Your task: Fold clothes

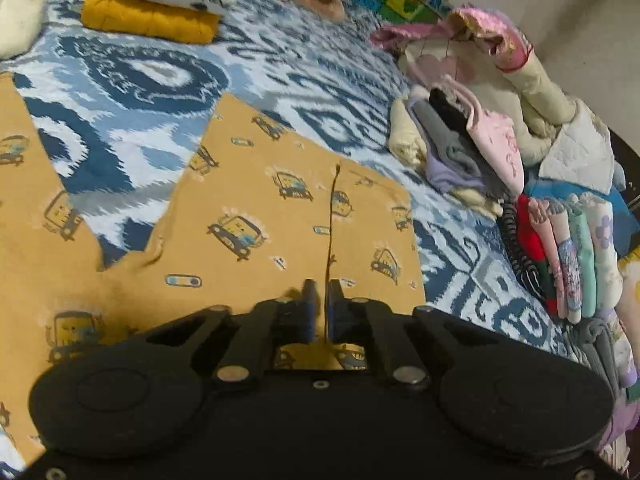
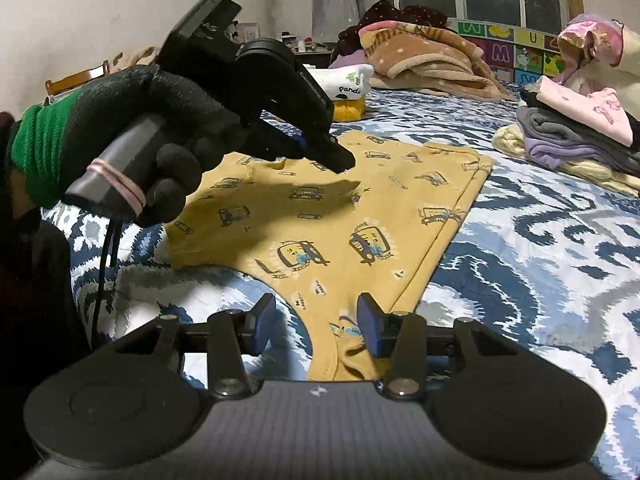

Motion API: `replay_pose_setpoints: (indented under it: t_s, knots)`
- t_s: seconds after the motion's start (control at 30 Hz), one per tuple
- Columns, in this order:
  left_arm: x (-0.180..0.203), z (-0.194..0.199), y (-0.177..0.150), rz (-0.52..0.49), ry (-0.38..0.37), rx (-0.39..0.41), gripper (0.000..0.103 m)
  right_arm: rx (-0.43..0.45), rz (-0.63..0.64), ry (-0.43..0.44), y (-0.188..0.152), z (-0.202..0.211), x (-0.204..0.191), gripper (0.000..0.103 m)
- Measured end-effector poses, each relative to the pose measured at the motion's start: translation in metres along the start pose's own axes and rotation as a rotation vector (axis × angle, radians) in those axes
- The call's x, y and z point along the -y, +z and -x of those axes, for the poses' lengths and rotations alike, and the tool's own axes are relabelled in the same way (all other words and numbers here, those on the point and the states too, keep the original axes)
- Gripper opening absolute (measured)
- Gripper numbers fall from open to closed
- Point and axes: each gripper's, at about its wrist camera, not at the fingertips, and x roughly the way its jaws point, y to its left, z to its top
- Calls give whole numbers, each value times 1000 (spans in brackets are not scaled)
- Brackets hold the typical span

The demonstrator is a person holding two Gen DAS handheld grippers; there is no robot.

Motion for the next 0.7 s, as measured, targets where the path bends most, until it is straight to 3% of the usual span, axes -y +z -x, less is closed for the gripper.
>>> replay_pose_setpoints:
  t_s: [0.1, 0.33, 0.4, 0.47, 0.57, 0.7]
  knots:
    - [-2, -9, 6, 41, -21, -15, 16, 1, -7, 4, 0, 0, 1, 46]
    - [-9, -30, 4, 98, -96, -64, 16, 3, -14, 8, 0, 0, 4, 46]
    - [-14, -28, 1, 123, -112, -52, 0, 3, -16, 8, 0, 0, 4, 46]
    - [-15, -22, 1, 115, -122, -33, 0, 2, -14, 7, 0, 0, 5, 46]
    - [-10, -10, 10, 52, -130, -7, 0, -4, -10, 2, 0, 0, 5, 46]
    - [7, -15, 16, -124, -15, -47, 0, -11, -10, 0, 1, 1, 6, 46]
